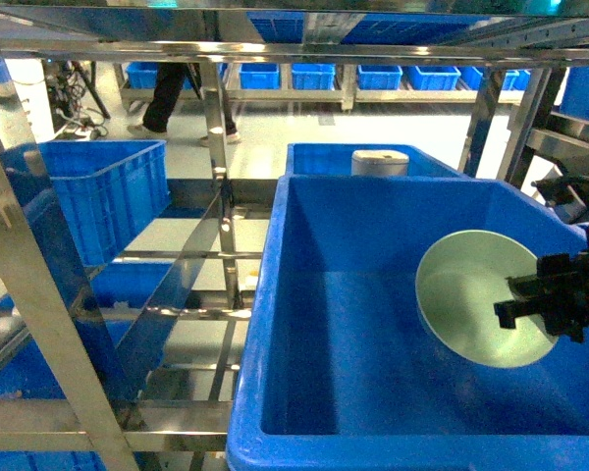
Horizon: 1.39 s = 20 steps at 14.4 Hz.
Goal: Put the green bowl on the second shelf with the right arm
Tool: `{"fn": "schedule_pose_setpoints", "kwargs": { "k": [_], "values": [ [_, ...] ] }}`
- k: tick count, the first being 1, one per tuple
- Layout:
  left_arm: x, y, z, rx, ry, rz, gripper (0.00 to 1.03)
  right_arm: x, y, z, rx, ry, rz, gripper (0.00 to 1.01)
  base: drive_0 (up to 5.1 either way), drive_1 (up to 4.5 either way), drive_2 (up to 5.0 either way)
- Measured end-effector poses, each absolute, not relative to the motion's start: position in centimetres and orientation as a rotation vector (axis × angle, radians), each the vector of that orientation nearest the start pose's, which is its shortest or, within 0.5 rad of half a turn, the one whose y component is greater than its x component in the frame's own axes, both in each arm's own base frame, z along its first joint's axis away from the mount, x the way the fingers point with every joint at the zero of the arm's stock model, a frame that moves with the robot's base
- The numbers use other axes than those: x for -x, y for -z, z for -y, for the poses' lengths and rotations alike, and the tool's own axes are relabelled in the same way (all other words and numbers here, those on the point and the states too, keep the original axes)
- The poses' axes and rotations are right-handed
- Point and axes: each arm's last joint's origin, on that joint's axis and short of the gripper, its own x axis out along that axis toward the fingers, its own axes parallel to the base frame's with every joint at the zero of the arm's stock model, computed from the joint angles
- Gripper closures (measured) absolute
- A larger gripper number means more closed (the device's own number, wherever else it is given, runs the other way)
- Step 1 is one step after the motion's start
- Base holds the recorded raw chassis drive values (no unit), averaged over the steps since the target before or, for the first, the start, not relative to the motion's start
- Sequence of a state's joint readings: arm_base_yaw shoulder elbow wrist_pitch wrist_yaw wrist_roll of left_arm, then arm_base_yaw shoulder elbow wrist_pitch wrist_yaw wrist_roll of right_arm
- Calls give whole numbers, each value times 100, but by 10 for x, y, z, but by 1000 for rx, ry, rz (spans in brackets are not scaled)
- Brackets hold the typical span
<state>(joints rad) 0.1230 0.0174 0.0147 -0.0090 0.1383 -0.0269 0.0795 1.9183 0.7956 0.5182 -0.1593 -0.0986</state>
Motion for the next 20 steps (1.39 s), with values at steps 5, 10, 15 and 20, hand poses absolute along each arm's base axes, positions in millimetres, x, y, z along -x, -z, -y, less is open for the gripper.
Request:
{"fn": "schedule_pose_setpoints", "kwargs": {
  "k": [5,10,15,20],
  "values": [
    [-97,-166,-8,28,15,-12,5,-388,-116,-48,61,-282,-552,99,0,0,0],
    [-97,-166,-8,28,15,-12,5,-385,-102,-62,37,-285,-580,65,0,0,0],
    [-97,-166,-8,28,15,-12,5,-337,-106,-50,40,-262,-424,3,0,0,0],
    [-97,-166,-8,28,15,-12,5,-270,-132,-38,90,-226,-305,3,0,0,0]
  ]
}}
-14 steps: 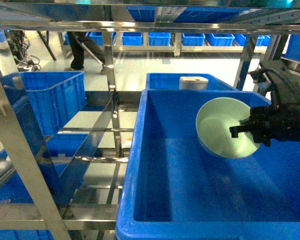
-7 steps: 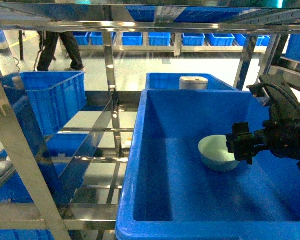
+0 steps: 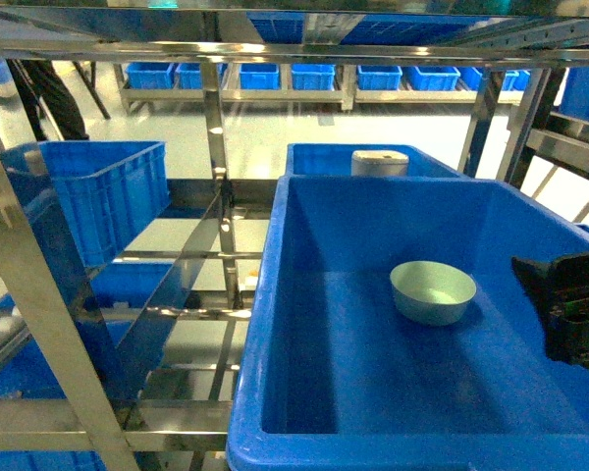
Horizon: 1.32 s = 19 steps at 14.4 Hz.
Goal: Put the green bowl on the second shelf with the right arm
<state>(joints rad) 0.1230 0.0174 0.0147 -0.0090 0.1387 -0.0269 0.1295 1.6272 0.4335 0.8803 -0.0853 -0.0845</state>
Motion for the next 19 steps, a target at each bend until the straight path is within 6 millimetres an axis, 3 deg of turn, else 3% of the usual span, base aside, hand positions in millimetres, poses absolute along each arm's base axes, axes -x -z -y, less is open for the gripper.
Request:
{"fn": "schedule_pose_setpoints", "kwargs": {
  "k": [6,9,10,13,17,19],
  "values": [
    [-97,-166,-8,28,15,-12,5,-181,-200,-8,134,-124,-162,3,0,0,0],
    [-97,-166,-8,28,13,-12,5,-131,-220,11,59,-32,-136,3,0,0,0],
    [-97,-166,-8,28,15,-11,5,-128,-213,4,30,11,5,24,0,0,0],
    [-97,-166,-8,28,15,-12,5,-122,-195,0,16,0,-11,60,0,0,0],
    [-97,-166,-8,28,15,-11,5,-116,-188,0,15,0,2,97,0,0,0],
    [-97,-166,-8,28,15,-11,5,-114,-182,0,14,0,-7,99,0,0,0]
  ]
}}
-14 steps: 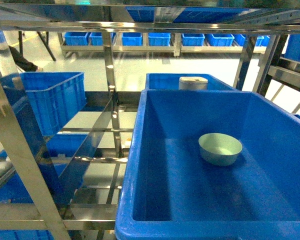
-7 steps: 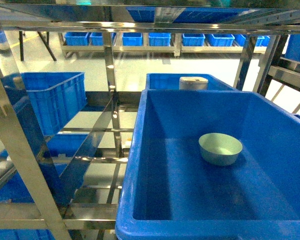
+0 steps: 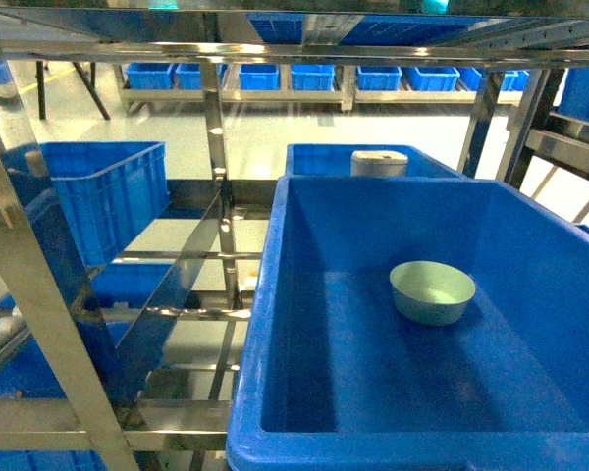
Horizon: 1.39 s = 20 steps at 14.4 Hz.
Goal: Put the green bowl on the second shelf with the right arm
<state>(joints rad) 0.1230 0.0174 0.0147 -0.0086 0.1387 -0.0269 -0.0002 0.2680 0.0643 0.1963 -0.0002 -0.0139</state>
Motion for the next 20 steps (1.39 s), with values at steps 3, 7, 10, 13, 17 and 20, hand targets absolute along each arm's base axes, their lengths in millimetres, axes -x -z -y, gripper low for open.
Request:
{"fn": "schedule_pose_setpoints", "kwargs": {
  "k": [3,7,10,13,17,20],
  "values": [
    [-97,-166,-8,28,15,-11,5,-110,-178,0,14,0,2,99,0,0,0],
    [-97,-166,-8,28,15,-11,5,-97,-167,0,14,0,4,99,0,0,0],
    [-97,-166,-8,28,15,-11,5,-97,-167,0,14,0,4,70,0,0,0],
    [-97,-166,-8,28,15,-11,5,-97,-167,0,14,0,4,59,0,0,0],
    [-97,-166,-8,28,15,-11,5,-97,-167,0,14,0,4,48,0,0,0],
    [-97,-166,-8,28,15,-11,5,-97,-167,0,14,0,4,15,0,0,0]
  ]
}}
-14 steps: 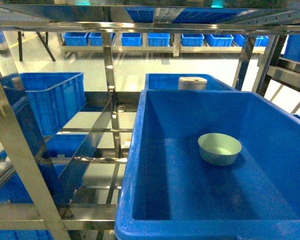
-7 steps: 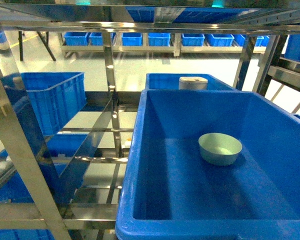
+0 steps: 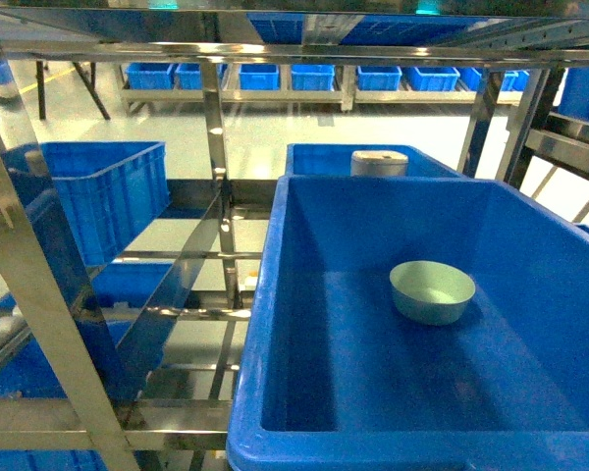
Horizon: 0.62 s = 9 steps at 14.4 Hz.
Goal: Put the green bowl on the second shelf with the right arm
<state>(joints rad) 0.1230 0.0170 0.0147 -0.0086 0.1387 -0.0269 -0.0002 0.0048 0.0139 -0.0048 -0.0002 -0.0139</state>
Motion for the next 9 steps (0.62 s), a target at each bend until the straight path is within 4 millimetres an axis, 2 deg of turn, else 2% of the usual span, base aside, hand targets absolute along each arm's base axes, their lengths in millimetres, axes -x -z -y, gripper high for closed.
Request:
{"fn": "schedule_pose_setpoints", "kwargs": {
  "k": [1,9],
  "values": [
    [-97,-166,-8,28,15,-11,5,-97,-167,0,14,0,4,3,0,0,0],
    [-97,-166,-8,28,15,-11,5,-97,-167,0,14,0,4,3,0,0,0]
  ]
}}
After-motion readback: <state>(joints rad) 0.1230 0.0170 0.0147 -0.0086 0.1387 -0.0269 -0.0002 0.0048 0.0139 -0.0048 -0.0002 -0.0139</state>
